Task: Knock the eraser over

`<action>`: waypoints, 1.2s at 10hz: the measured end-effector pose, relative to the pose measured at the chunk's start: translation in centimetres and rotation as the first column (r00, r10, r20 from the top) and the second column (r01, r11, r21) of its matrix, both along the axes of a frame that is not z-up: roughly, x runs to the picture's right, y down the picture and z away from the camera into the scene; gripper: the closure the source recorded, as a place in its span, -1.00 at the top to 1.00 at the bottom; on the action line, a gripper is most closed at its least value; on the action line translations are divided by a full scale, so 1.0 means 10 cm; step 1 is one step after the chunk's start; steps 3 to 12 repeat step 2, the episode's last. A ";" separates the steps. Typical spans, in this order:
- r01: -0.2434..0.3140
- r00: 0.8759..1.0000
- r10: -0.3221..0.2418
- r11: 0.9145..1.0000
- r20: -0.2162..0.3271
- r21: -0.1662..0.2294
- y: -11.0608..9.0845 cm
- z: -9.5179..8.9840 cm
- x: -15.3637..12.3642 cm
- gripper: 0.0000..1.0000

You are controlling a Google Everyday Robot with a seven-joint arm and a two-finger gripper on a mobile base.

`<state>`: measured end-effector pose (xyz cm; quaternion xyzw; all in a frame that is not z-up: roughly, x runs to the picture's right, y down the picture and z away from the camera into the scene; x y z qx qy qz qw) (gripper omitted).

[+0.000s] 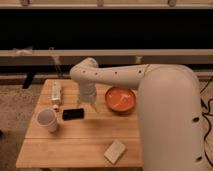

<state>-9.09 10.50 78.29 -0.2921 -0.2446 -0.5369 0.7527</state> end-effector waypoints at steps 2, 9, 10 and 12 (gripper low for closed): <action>0.003 1.000 -0.003 1.000 0.006 0.000 0.00 0.00 -0.04 0.49; 0.003 1.000 -0.003 1.000 0.006 0.000 0.00 0.00 -0.04 0.49; 0.003 1.000 -0.003 1.000 0.006 0.000 0.00 0.00 -0.04 0.49; 0.003 1.000 -0.003 1.000 0.006 0.000 0.00 0.00 -0.04 0.49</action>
